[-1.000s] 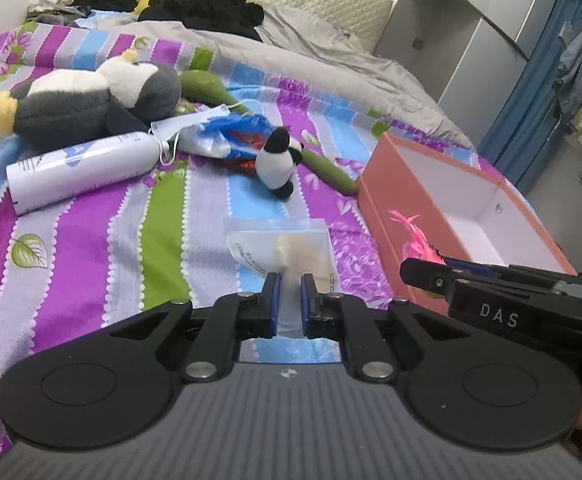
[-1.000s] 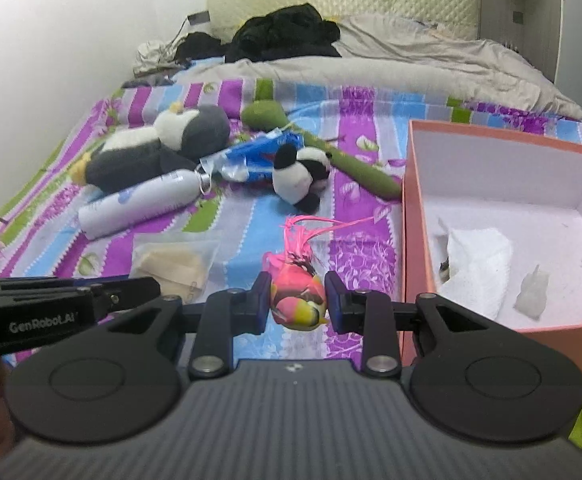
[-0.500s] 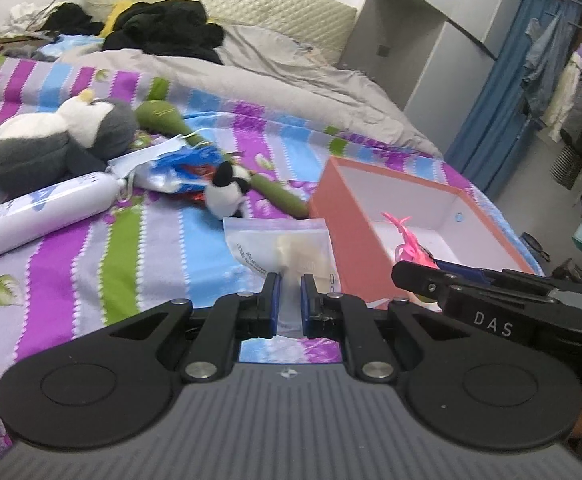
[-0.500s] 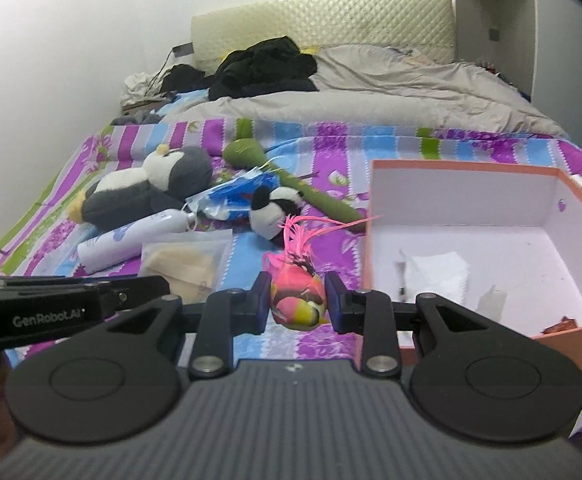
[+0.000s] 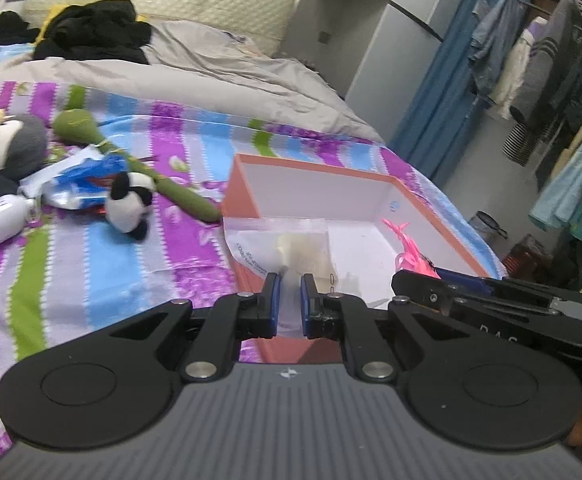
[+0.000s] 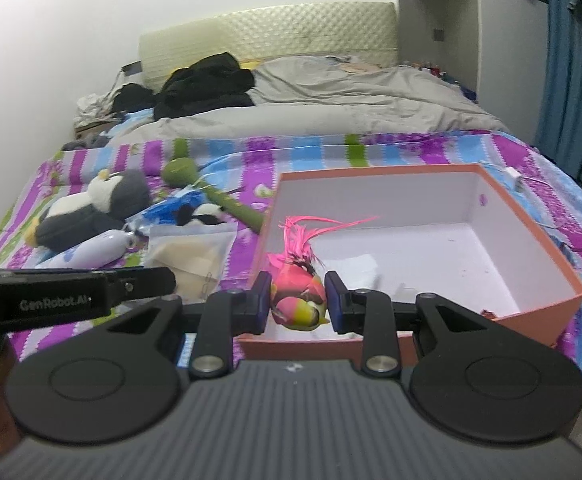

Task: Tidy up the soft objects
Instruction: 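Open both grippers inside the box to drop the pink toy and clear bag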

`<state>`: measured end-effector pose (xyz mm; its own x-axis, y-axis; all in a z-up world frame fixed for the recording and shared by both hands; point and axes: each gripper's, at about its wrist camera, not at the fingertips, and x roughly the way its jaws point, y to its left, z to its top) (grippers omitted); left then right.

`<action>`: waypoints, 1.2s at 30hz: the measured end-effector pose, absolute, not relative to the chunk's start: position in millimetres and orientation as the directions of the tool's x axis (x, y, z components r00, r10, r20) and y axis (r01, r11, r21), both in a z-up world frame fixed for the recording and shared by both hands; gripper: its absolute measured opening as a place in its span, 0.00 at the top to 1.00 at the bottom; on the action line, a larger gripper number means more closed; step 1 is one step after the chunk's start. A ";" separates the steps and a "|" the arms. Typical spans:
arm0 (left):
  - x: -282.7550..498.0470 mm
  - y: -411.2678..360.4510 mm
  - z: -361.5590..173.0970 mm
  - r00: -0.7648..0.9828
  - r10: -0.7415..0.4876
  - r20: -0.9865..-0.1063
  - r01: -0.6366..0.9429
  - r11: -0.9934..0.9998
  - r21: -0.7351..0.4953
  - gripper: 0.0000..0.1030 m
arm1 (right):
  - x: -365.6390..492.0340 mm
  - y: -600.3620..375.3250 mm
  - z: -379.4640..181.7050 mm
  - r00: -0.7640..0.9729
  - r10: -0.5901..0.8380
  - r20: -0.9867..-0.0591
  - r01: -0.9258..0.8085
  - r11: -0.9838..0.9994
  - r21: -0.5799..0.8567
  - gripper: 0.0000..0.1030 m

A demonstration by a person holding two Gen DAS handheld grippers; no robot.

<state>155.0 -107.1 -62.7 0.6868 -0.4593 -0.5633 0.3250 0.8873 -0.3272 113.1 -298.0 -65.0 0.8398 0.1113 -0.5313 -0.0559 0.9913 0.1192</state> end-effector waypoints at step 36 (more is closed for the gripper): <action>311.4 -234.9 -93.1 0.430 -0.528 -0.732 0.449 0.829 -0.334 0.71 | 227.5 -414.6 -102.0 0.659 0.081 -0.748 0.050 0.987 0.151 0.62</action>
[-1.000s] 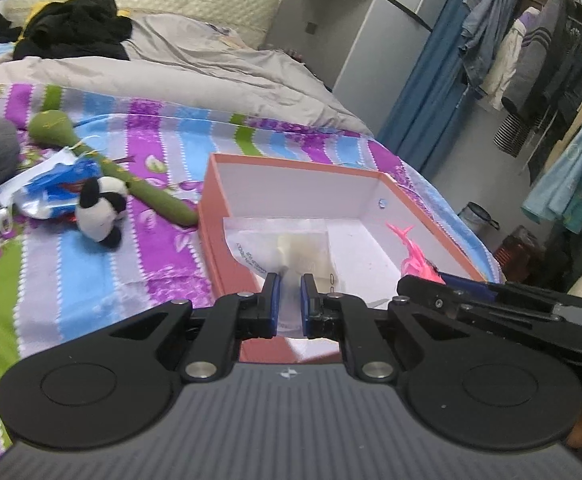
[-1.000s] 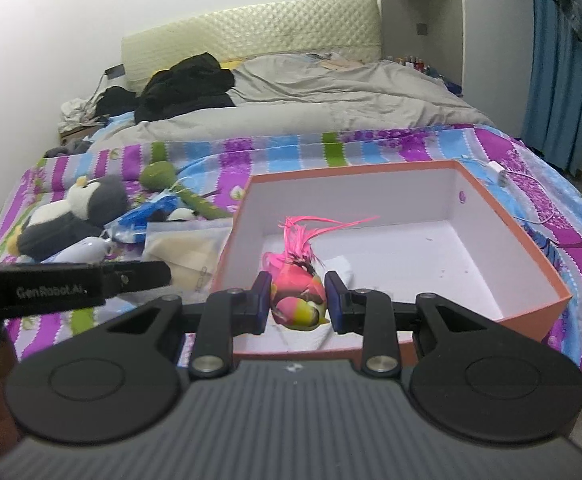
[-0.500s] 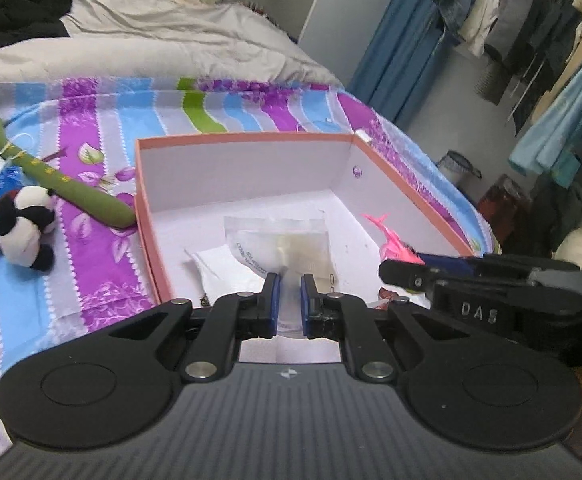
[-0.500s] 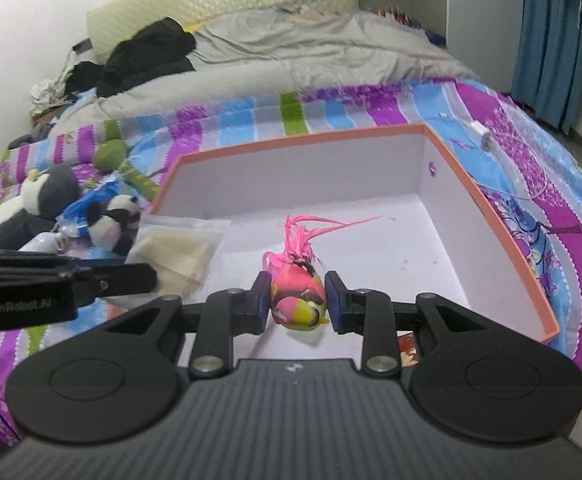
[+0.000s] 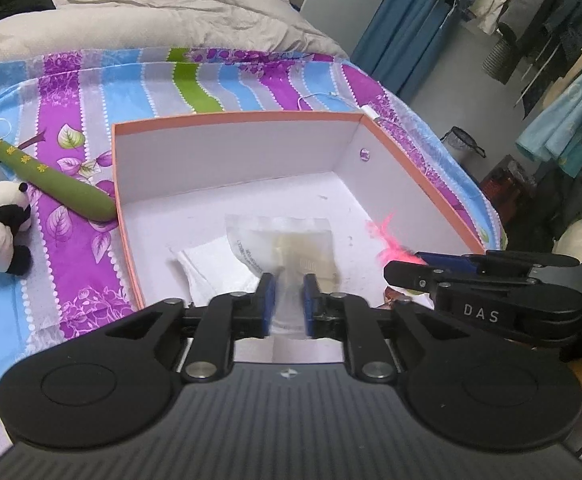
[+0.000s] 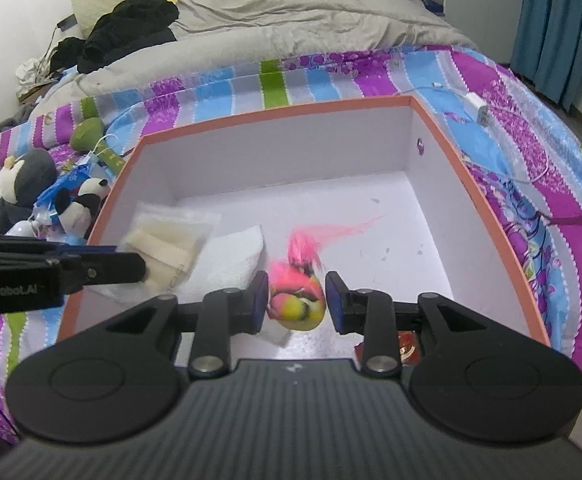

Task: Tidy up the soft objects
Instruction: 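Open both grippers inside the box to drop the pink toy and clear bag, then withdraw both open grippers from the box back toward the pile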

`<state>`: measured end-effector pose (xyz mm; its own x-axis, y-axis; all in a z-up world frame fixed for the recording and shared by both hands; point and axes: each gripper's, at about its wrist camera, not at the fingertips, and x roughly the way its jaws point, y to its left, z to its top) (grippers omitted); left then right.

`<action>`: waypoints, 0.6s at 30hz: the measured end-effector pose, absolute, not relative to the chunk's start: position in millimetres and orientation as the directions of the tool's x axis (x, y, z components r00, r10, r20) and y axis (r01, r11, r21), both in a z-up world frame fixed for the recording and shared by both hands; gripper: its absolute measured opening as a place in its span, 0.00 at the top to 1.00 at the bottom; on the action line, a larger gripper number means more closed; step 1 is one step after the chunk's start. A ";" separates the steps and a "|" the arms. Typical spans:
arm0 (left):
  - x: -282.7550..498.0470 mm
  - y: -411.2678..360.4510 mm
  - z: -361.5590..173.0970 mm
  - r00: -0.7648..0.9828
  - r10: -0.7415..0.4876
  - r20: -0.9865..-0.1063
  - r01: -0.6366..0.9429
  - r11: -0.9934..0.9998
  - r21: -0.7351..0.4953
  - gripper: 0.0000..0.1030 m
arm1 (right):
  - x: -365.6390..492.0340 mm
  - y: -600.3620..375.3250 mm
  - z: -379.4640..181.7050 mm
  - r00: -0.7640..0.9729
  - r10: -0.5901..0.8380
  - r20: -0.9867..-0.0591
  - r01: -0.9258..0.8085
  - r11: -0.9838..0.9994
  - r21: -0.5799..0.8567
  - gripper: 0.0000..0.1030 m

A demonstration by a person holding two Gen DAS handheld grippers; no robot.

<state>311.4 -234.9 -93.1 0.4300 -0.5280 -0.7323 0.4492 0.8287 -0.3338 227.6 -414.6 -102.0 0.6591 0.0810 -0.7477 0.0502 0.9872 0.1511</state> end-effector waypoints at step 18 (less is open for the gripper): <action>265.1 -209.0 -75.6 0.538 -0.518 -0.665 0.452 0.843 -0.292 0.65 | 188.6 -403.8 -94.8 0.731 0.103 -0.674 0.041 0.980 0.194 0.59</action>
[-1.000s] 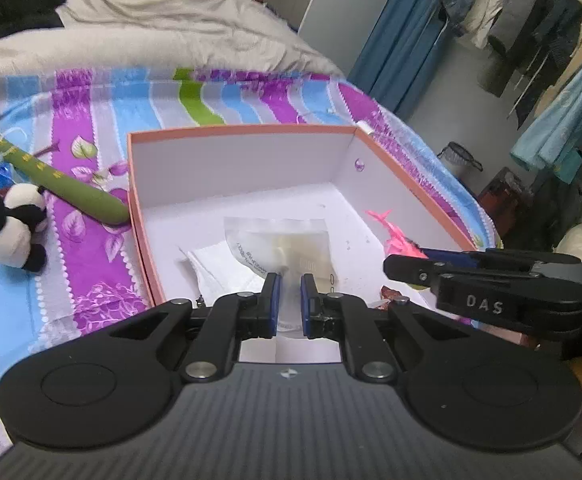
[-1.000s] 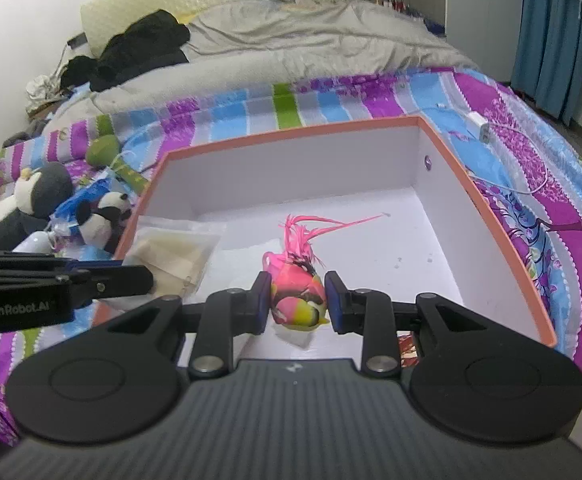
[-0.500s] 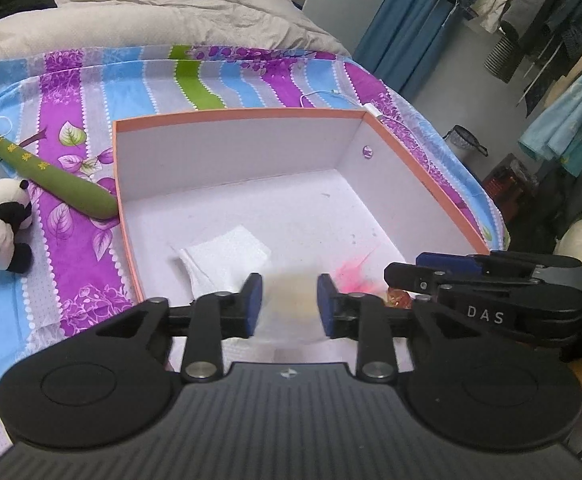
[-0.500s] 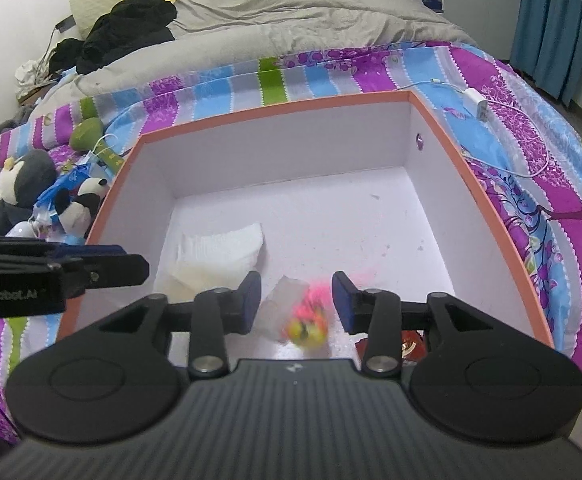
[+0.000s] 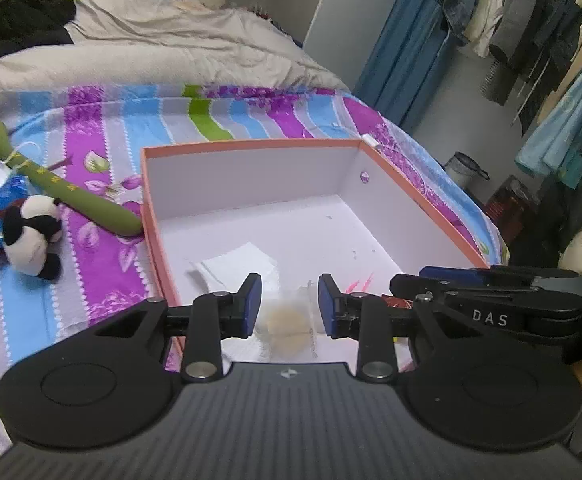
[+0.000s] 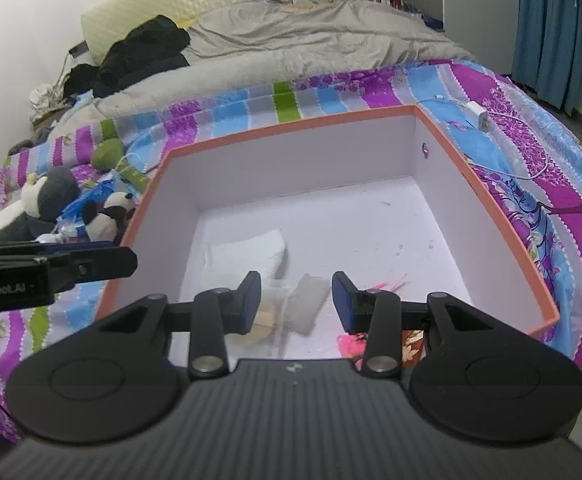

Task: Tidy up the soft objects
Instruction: 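Withdraw both open grippers from the box back toward the pile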

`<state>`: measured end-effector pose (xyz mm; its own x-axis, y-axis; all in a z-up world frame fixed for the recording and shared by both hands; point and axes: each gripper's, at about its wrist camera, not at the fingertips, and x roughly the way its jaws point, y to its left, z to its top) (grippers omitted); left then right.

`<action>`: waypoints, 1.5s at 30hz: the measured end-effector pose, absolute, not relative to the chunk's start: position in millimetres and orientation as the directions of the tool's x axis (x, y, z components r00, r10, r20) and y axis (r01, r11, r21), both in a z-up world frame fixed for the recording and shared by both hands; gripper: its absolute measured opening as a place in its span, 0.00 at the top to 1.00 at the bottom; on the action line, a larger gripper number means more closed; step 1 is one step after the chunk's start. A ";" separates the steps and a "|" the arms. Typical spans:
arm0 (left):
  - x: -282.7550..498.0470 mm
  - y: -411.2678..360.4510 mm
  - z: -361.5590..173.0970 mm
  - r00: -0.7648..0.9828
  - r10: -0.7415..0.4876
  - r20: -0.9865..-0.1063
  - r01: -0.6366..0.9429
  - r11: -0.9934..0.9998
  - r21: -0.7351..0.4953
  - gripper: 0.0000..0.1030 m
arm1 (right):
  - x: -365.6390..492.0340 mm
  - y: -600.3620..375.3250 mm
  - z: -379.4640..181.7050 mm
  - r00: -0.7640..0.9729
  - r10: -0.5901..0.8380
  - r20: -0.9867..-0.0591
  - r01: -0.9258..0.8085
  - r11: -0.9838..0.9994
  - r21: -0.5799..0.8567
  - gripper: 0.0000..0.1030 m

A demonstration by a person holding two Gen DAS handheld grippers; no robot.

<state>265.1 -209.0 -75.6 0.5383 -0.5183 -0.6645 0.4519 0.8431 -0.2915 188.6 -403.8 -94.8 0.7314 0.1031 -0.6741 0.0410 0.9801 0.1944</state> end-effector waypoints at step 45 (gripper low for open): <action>87.3 -22.7 -82.0 0.773 -0.248 -0.584 0.120 0.961 -0.249 0.65 | 80.5 -252.1 -97.0 0.774 0.292 -0.562 -0.186 0.953 0.240 0.59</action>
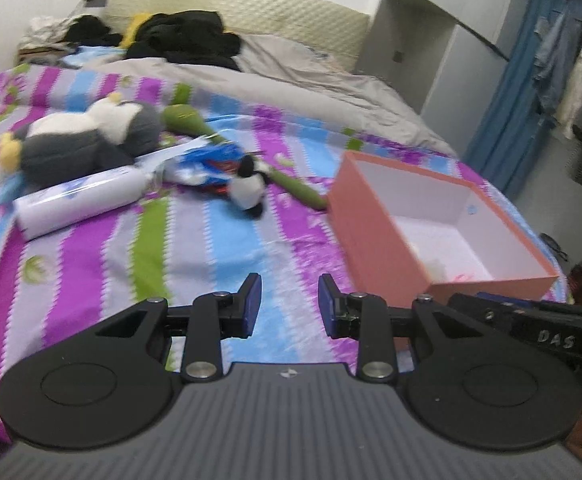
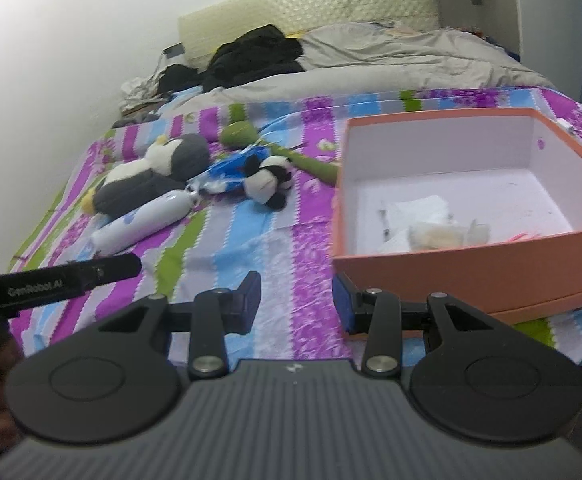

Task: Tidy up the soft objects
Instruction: 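Withdraw both open grippers from the box back toward the pile, then move the right gripper to the panda plush while the left approaches the blue plastic bag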

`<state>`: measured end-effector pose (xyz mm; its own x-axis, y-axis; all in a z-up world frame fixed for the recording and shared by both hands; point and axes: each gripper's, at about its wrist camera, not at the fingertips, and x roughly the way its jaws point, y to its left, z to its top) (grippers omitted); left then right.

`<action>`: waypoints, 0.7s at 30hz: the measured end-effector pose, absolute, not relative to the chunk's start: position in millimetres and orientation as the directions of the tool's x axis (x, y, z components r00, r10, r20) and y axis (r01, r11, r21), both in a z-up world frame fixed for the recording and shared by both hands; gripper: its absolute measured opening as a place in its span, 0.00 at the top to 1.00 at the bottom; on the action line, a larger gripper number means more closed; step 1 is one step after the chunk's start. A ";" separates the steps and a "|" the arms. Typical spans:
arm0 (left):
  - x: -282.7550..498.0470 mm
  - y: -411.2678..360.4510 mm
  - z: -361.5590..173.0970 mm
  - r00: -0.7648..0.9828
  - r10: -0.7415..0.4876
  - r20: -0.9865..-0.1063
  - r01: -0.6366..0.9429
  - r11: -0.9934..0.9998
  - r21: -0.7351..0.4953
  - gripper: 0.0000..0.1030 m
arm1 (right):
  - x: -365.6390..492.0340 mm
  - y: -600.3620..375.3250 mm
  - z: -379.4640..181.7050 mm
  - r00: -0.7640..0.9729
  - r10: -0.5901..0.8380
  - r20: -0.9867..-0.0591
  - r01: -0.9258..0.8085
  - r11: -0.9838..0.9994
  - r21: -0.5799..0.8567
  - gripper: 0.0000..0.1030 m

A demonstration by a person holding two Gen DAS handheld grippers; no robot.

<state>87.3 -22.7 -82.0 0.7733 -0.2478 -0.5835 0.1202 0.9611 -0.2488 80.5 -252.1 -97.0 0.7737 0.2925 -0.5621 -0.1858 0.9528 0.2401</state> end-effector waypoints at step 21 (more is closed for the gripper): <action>161.7 20.7 -146.7 0.781 -0.138 -0.609 0.001 0.976 -0.220 0.57 | 168.0 -199.6 -127.0 0.732 0.340 -0.591 -0.227 0.939 0.259 0.59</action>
